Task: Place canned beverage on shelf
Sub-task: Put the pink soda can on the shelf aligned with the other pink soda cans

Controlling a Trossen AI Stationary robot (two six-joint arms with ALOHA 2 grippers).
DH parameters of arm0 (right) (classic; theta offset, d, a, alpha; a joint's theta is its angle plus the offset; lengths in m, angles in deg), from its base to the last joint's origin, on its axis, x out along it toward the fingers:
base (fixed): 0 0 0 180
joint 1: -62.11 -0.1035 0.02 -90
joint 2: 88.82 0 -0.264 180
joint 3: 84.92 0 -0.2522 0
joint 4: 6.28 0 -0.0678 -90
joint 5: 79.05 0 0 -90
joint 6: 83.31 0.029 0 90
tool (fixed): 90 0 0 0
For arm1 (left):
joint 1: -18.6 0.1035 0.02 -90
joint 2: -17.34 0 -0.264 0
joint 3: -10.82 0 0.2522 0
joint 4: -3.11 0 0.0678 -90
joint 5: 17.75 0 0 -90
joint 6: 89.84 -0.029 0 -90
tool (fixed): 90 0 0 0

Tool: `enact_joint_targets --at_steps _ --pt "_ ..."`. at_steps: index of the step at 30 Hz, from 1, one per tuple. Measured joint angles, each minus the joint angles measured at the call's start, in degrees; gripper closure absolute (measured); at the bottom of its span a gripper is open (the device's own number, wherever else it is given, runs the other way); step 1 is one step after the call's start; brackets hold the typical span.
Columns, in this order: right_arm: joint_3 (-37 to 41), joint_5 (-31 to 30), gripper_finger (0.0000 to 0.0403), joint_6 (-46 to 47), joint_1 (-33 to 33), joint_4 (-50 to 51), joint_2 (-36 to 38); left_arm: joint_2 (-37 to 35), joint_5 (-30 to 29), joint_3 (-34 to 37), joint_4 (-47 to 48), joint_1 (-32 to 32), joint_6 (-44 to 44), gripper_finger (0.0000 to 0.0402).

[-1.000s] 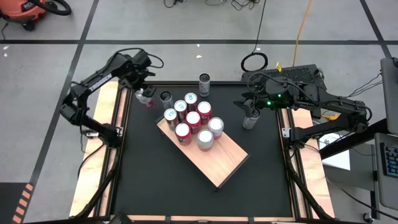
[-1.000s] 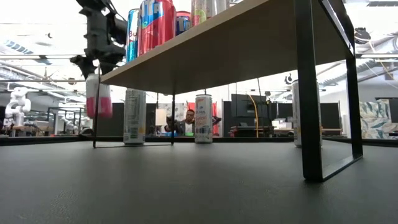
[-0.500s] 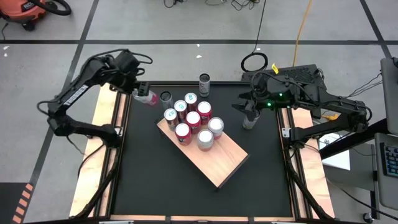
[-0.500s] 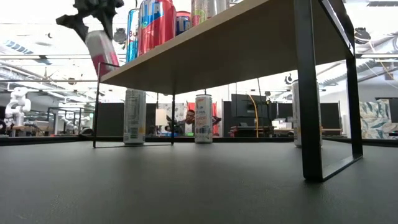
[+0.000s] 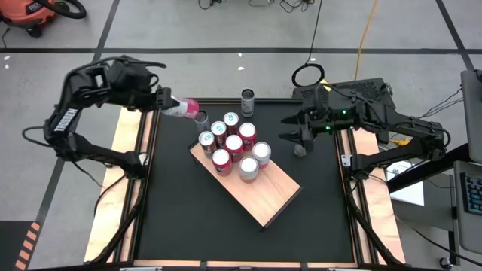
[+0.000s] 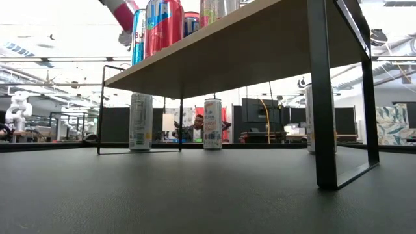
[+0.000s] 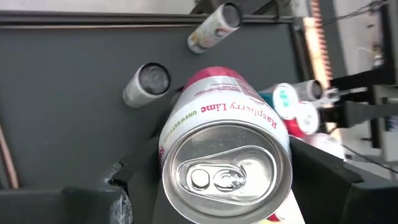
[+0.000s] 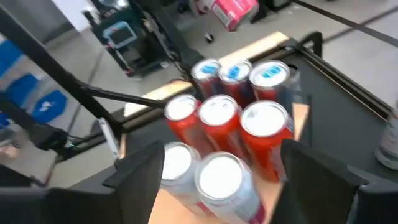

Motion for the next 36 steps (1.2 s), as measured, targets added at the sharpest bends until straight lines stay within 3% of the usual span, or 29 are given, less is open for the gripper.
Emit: enact_joint_targets --at_steps 6,17,36 --pt "0.0 0.0 0.0106 2.8 -0.8 -6.6 0.0 0.0 2.1 -2.8 -0.6 -1.3 -2.4 0.0123" --pt "-0.1 -0.1 0.0106 10.9 -6.2 -21.8 -5.9 0.0 13.0 -2.8 -12.1 -4.4 -21.7 0.0123" --pt "-17.1 -3.6 0.0106 13.6 -10.8 -18.0 -16.8 0.4 15.0 -2.8 -30.8 -17.5 -63.1 0.012"
